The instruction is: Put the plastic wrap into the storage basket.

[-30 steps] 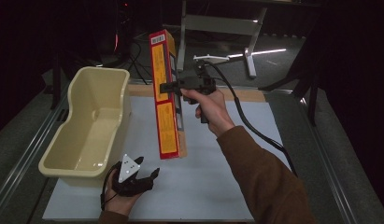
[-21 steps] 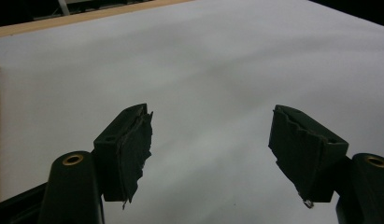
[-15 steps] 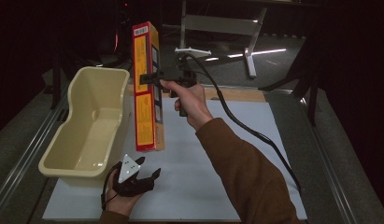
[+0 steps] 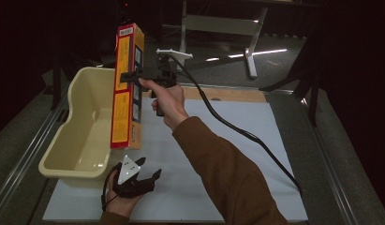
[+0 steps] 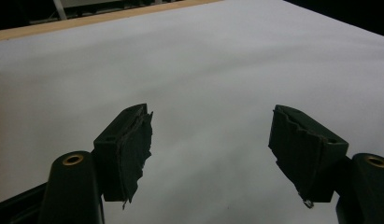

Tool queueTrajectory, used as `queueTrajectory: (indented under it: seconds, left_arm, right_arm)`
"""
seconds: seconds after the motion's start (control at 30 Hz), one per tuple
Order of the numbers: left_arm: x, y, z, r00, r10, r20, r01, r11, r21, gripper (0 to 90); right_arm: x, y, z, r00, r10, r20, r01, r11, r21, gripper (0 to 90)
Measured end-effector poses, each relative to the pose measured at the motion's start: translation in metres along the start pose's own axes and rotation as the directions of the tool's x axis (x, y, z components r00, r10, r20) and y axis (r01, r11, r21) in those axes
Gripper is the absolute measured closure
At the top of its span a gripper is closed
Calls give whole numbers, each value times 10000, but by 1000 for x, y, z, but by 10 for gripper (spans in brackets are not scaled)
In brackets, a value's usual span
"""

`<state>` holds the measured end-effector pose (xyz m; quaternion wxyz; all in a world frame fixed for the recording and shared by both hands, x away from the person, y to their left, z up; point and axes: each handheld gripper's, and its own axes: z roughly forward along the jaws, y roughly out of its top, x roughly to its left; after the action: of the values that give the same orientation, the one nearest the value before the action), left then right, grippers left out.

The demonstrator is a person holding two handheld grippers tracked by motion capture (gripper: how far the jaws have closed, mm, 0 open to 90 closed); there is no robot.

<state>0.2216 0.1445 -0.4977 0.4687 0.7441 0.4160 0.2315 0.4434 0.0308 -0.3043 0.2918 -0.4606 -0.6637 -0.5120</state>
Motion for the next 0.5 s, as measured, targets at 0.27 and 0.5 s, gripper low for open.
queueTrajectory:
  seconds: [0.27,0.5]
  left_arm:
    - [-1,0,-1,10000,-63,59,64,9999,-87,292]
    - [-3,-1,-4,9999,15,118,-12,9998,-204,291]
  right_arm:
    - [14,-4,30,9999,-84,-101,85,9999,124,389]
    - [12,-6,54,9978,620,-248,-624,9980,-136,389]
